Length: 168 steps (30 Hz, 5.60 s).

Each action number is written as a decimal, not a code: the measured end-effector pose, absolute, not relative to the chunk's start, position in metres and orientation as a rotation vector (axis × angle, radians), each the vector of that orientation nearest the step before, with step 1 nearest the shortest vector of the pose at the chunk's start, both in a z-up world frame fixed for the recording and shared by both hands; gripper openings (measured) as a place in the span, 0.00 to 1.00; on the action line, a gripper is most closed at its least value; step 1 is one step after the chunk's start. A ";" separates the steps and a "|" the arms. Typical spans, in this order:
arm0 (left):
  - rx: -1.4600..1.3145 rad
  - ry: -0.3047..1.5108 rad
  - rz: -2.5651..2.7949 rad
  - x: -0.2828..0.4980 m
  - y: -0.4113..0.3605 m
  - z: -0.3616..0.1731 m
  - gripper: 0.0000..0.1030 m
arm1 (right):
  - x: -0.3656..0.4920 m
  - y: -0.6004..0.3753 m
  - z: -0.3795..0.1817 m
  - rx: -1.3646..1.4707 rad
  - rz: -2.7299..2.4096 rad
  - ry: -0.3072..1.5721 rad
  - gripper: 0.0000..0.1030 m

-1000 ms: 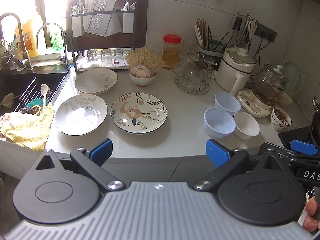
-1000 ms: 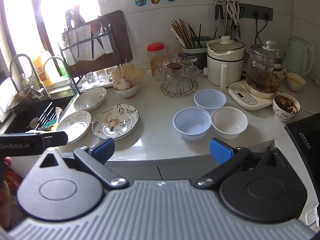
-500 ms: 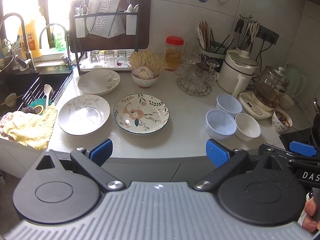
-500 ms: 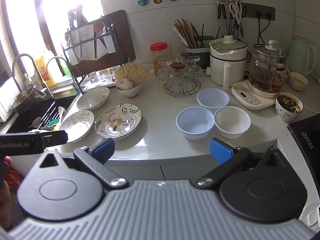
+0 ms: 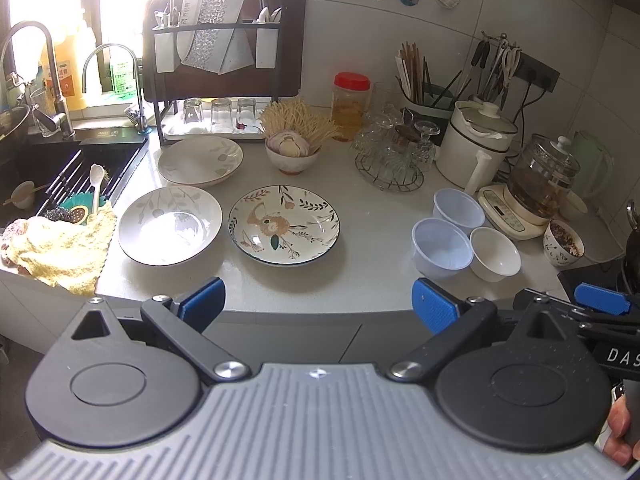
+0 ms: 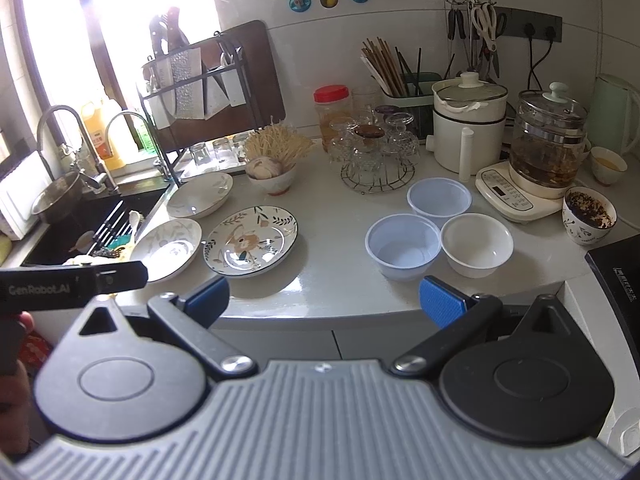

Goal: Organize plates and bowls

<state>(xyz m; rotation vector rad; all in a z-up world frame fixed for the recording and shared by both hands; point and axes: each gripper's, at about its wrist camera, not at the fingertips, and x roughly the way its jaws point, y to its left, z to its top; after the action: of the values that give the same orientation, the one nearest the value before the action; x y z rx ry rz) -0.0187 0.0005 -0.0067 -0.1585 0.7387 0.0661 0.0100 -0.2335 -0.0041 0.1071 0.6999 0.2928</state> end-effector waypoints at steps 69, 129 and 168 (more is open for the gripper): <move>-0.088 0.856 0.063 0.224 0.286 -0.092 0.98 | 0.187 -0.005 -0.069 0.343 0.277 1.016 0.97; -0.147 1.056 -0.330 0.276 0.378 -0.160 0.23 | 0.211 0.077 -0.128 0.440 0.210 1.119 0.20; -0.122 1.069 -0.369 0.333 0.169 -0.127 0.23 | 0.242 -0.117 -0.118 0.434 0.171 0.964 0.20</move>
<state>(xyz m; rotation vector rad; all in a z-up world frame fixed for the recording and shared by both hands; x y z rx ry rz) 0.3326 0.1693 -0.1273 -0.1224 1.0691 -0.3692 0.2418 -0.1170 -0.1177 0.4344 0.9639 0.1713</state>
